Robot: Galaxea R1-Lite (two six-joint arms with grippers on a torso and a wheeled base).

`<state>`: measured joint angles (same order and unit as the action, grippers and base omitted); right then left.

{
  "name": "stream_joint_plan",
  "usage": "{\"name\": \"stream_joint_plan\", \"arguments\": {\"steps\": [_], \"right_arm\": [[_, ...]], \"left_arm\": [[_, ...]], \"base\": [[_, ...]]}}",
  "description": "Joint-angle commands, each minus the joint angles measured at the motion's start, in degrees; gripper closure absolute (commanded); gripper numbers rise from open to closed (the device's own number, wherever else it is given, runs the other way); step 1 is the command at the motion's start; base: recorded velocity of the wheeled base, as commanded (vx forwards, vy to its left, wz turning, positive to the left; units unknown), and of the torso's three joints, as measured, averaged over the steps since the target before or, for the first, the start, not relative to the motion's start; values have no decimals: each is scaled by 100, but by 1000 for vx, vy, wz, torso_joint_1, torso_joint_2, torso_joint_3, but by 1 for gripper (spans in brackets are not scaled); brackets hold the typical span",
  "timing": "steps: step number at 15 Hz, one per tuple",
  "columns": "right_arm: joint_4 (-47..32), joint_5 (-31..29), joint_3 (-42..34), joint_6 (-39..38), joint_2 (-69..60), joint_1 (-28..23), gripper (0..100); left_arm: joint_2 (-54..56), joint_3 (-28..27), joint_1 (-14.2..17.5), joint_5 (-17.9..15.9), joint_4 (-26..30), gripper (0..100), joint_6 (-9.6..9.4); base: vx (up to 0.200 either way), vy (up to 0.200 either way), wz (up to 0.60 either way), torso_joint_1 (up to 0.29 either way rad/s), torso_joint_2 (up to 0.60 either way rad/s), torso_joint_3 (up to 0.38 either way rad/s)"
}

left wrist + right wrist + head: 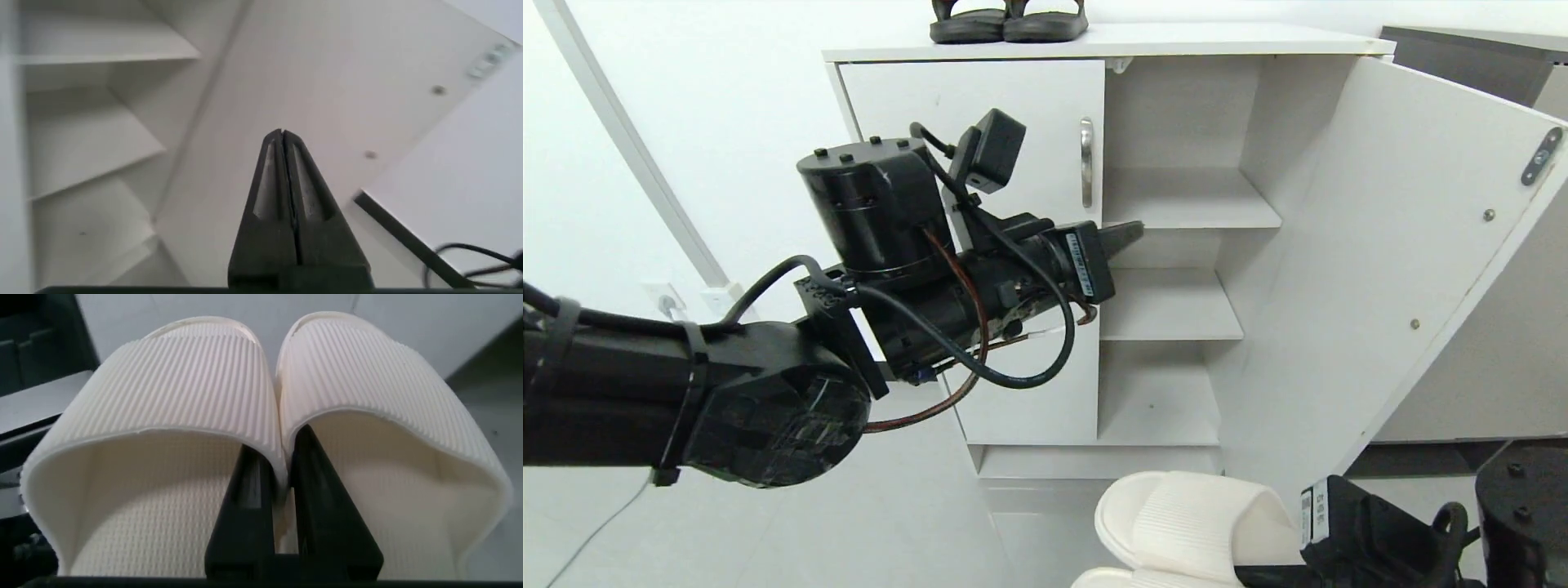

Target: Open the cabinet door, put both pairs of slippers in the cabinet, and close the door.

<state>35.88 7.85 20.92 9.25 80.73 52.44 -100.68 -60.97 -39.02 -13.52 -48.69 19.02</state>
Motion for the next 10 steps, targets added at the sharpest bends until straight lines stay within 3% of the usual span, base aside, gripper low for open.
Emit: {"name": "stream_joint_plan", "arguments": {"steps": [1, 3, 5, 8, 10], "right_arm": [[-2, -12, 220, -108, 215, -402, 100], [-2, -205, 554, -512, 409, -709, 100], [-2, -811, 888, -969, 664, -780, 100], [7, -1629, 1274, -1330, 1130, -841, 100], [69, -1998, 1520, -1488, 1358, -867, 100]], "left_arm": [[488, 445, 343, 420, -106, 100, 5], [1402, 1263, 800, 930, -62, 100, 5], [2659, 2203, 1265, 1071, 360, 100, -30], [5138, 2976, 2109, 1651, 2619, 100, -531], [6561, 3012, 2478, 2108, 4219, 100, -557]], "base": [[0, 0, 0, 0, 0, 0], [0, 0, 0, 0, 0, 0], [0, 0, 0, 0, 0, 0], [0, 0, 0, 0, 0, 0], [0, 0, 0, 0, 0, 0]]}}
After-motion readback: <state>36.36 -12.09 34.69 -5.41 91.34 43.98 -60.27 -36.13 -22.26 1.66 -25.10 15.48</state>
